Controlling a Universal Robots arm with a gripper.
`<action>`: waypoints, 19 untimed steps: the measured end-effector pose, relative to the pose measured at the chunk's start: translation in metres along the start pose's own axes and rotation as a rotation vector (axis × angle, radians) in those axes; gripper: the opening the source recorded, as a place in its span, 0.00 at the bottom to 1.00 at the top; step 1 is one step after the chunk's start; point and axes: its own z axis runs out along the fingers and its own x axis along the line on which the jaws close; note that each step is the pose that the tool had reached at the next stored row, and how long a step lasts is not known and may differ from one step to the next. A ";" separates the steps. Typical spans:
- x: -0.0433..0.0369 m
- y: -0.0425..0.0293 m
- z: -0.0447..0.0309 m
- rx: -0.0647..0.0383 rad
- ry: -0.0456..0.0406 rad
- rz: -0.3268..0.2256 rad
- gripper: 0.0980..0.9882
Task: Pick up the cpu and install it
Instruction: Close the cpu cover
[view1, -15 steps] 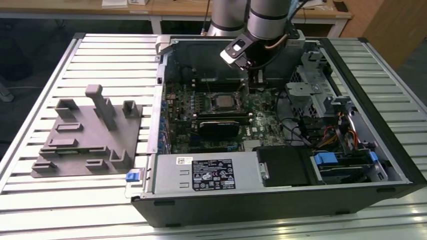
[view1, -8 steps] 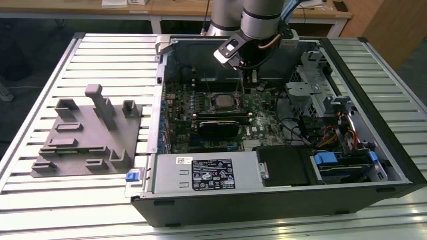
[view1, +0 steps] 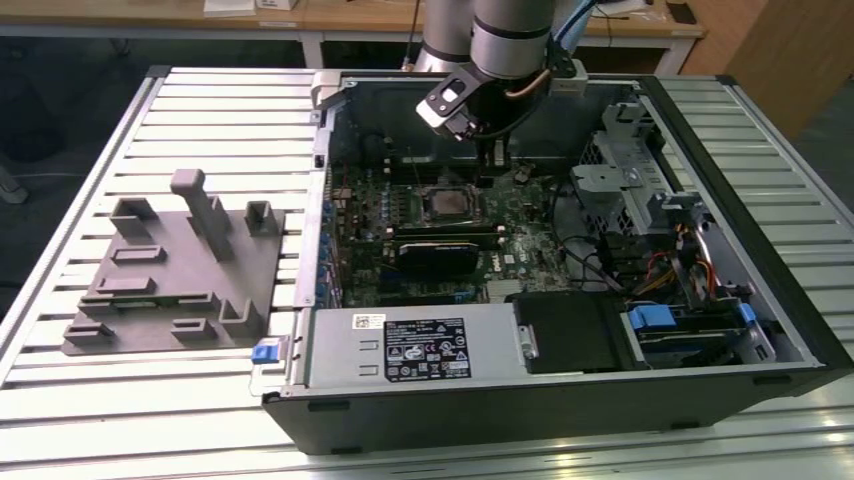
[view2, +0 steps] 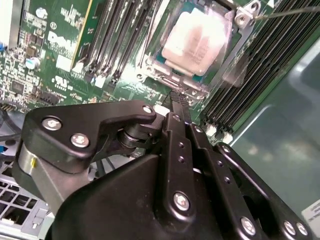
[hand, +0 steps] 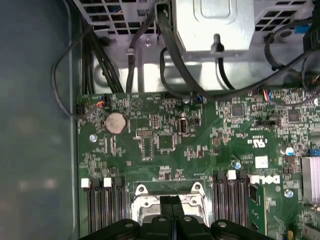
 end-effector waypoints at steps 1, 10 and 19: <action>0.0000 -0.0013 0.0000 0.000 0.0001 0.000 0.01; -0.0005 -0.0087 0.0014 0.000 -0.0010 0.000 0.01; -0.0009 -0.0157 0.0037 0.000 -0.0041 0.001 0.01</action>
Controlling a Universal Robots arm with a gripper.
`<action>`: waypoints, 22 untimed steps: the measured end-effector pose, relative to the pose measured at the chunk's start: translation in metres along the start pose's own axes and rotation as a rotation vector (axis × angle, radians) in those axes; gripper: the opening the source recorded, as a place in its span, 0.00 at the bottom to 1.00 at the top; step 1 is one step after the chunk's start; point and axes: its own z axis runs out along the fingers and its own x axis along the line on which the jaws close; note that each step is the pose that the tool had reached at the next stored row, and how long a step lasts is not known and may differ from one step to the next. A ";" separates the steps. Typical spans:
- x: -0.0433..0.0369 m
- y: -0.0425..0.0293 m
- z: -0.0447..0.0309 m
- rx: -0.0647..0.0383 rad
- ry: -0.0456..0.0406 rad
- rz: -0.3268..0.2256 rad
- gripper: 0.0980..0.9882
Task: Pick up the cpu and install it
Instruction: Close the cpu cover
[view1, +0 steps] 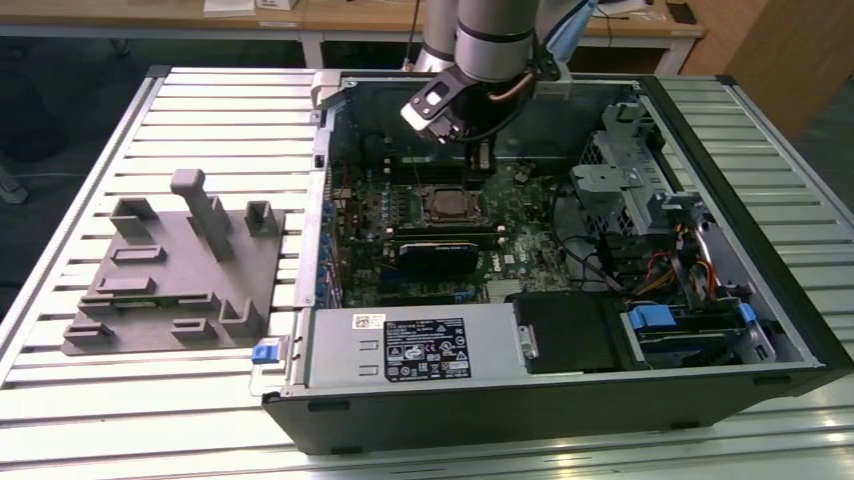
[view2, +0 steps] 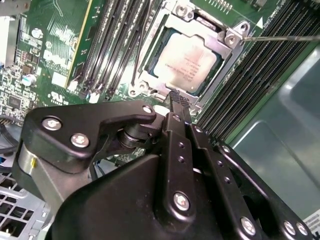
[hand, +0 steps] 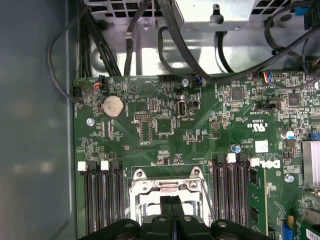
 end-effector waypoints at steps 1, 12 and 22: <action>0.0000 -0.0009 0.0001 0.000 0.0001 0.000 0.01; -0.0004 -0.0078 0.0005 0.000 0.0001 0.000 0.01; -0.0004 -0.0078 0.0007 -0.001 0.0020 -0.077 0.01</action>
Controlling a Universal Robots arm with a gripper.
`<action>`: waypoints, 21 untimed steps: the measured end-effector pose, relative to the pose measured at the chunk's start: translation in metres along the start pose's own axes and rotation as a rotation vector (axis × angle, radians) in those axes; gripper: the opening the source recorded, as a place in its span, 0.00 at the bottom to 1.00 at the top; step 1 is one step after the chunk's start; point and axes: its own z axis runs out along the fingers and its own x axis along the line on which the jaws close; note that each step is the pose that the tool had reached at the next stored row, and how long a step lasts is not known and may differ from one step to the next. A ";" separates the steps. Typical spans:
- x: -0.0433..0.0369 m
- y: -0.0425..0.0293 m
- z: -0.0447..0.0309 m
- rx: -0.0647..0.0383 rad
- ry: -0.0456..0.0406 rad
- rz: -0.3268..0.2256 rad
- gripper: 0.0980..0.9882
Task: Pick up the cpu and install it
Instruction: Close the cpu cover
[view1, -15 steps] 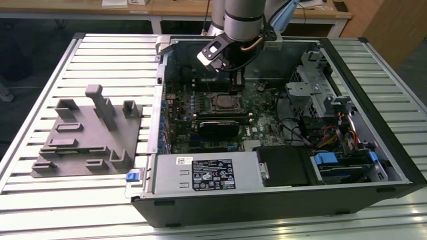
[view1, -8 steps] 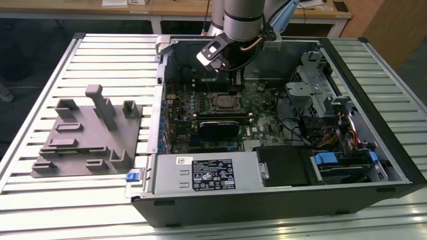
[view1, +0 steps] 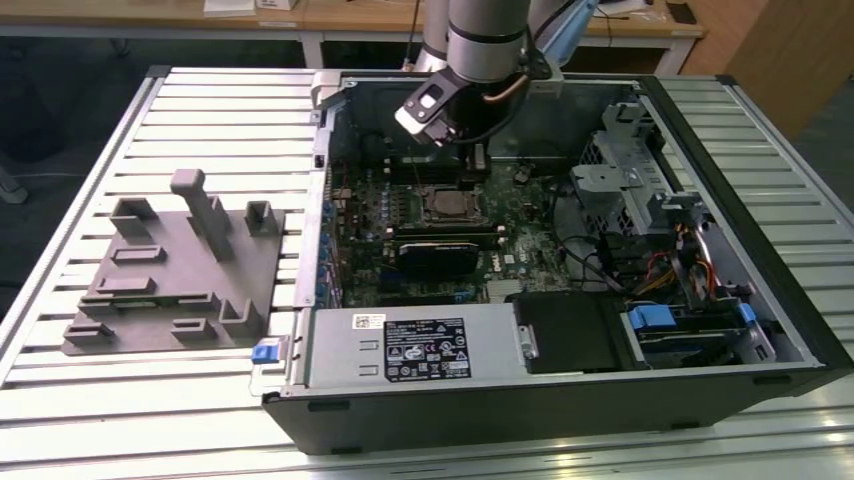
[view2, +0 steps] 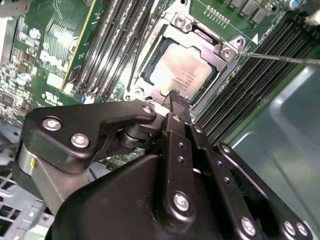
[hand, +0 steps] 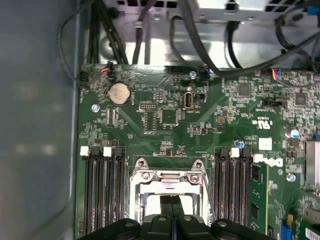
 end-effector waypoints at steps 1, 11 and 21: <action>0.0000 0.0000 0.0000 0.000 0.0003 -0.014 0.01; 0.0000 0.0000 0.0005 -0.001 0.0042 -0.170 0.01; 0.0000 0.0000 0.0011 -0.003 0.0081 -0.333 0.01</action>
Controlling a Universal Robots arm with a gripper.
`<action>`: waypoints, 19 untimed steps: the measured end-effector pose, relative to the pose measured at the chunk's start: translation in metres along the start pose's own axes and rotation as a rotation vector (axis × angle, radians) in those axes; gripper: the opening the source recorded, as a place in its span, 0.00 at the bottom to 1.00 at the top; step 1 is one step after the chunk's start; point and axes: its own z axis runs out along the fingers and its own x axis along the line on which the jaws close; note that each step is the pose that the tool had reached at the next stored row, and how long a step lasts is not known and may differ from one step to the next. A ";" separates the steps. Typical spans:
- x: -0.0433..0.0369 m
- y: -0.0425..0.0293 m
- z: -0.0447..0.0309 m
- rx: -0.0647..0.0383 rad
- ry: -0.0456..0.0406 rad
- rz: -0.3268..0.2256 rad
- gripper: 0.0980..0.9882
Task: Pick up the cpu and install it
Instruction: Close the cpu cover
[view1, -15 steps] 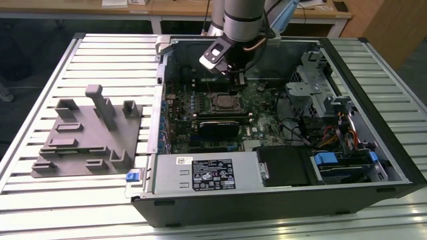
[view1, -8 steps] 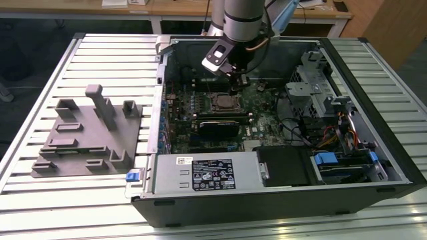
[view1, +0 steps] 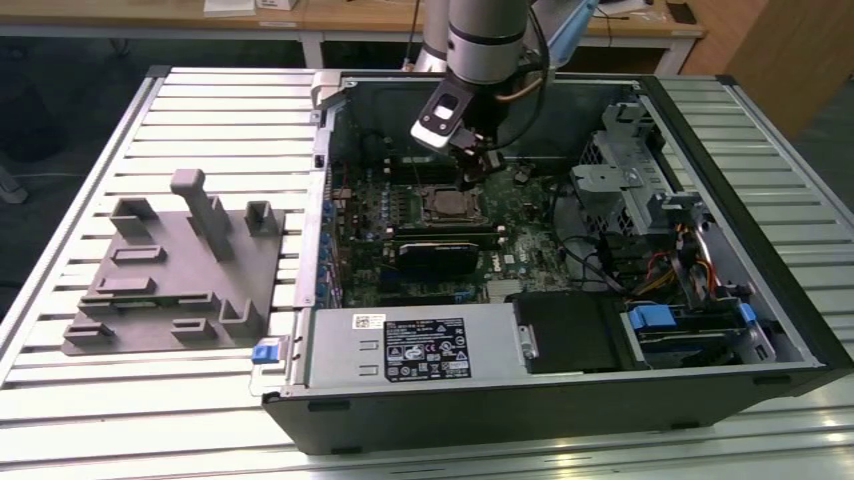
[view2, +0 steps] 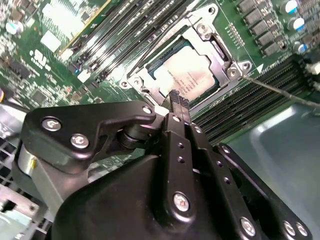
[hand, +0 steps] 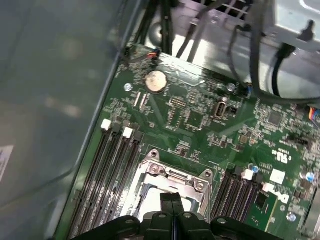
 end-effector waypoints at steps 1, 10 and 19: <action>0.0000 0.0000 0.0001 0.000 0.0005 -0.017 0.01; 0.0001 -0.0002 0.0007 -0.001 0.0040 -0.170 0.01; 0.0002 -0.0006 0.0014 -0.003 0.0076 -0.318 0.01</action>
